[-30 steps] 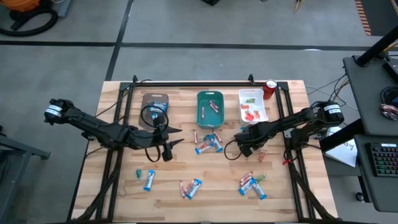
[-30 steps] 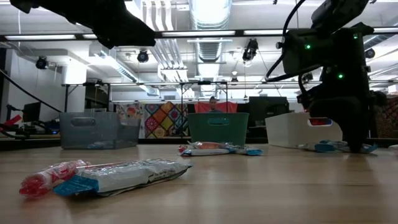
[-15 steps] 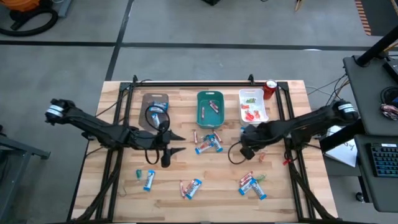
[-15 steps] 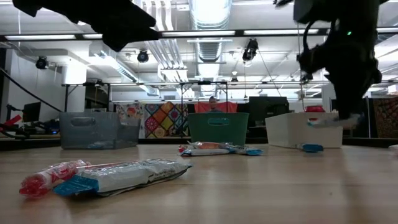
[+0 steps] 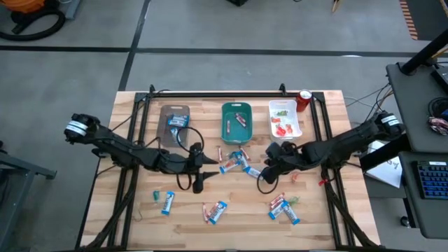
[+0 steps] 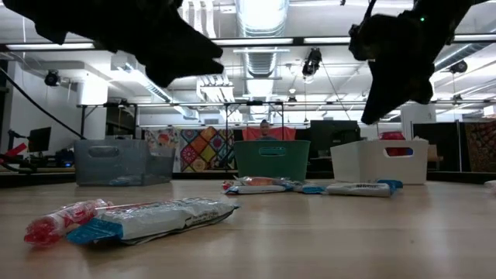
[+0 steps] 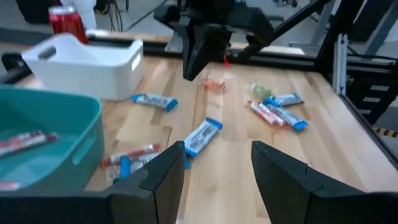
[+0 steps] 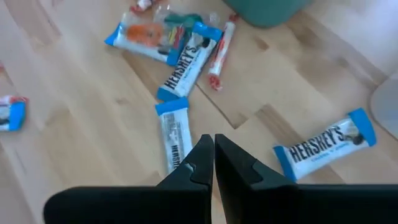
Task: Sort candy
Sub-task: Put the white chocolate into the black bin
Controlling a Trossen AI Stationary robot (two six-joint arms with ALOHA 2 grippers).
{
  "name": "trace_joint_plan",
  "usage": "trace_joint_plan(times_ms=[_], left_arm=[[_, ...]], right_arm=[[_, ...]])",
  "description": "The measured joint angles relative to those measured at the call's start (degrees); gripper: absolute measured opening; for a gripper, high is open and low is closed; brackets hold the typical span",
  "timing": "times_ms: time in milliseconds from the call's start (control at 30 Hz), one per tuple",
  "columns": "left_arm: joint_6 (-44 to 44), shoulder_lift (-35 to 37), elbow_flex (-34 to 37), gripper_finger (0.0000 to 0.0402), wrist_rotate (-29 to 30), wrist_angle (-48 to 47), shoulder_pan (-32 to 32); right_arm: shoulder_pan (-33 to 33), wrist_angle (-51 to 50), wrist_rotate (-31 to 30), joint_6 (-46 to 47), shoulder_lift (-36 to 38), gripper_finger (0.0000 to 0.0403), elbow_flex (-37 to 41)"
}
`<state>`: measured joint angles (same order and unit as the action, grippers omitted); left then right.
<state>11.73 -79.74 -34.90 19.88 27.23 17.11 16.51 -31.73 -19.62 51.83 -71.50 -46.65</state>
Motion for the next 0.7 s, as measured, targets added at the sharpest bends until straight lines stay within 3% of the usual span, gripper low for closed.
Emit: trace_joint_plan(times_ms=[200, 367, 700], left_arm=[[1.85, -2.47, -0.02, 0.0169, -1.09, 0.54, 0.15], [1.88, -2.8, -0.1, 0.0169, -1.49, 1.33, 0.29], [2.56, -2.73, -0.1, 0.0169, -1.48, 1.72, 2.94]], right_arm=[[0.53, 4.54, -1.5, -2.98, -6.92, 0.0009, 0.2], [2.73, 17.65, -2.44, -13.69, -12.62, 0.0009, 1.77], [9.08, 40.34, -15.99, -24.41, -18.61, 0.0009, 10.14]])
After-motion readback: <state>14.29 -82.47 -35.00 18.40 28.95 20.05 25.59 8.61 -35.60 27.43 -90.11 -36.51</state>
